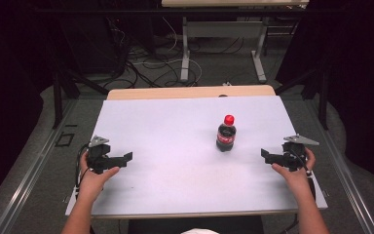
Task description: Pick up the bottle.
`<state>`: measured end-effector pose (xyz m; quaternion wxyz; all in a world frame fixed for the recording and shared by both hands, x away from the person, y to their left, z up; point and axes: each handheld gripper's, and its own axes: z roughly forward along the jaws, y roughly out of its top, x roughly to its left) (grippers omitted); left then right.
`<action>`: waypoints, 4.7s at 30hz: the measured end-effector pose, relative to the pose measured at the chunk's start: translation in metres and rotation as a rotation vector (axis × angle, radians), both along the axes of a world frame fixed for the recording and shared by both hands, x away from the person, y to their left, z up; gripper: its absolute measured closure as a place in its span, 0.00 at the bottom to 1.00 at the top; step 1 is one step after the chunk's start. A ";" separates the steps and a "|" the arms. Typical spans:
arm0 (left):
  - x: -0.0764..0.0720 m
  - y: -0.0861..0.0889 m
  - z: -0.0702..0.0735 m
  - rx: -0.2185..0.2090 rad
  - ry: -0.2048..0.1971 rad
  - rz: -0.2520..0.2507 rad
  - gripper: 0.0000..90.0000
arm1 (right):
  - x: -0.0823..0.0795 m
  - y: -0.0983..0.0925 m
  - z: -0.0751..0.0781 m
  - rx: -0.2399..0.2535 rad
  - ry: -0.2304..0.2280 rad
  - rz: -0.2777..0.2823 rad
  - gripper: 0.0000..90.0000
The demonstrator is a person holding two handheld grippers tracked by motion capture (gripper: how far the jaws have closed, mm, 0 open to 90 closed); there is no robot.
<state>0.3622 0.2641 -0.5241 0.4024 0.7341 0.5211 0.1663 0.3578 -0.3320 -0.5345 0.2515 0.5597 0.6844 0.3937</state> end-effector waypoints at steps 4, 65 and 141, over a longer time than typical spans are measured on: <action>-0.008 0.001 0.014 -0.018 -0.002 0.017 0.00 | -0.004 0.009 0.012 0.007 -0.022 0.052 0.01; -0.021 -0.017 0.031 -0.017 0.003 -0.040 0.03 | 0.069 0.129 0.022 -0.079 -0.012 0.378 0.23; -0.032 -0.138 0.110 -0.082 -0.142 -0.525 0.26 | -0.025 0.196 0.050 -0.136 -0.032 0.791 0.33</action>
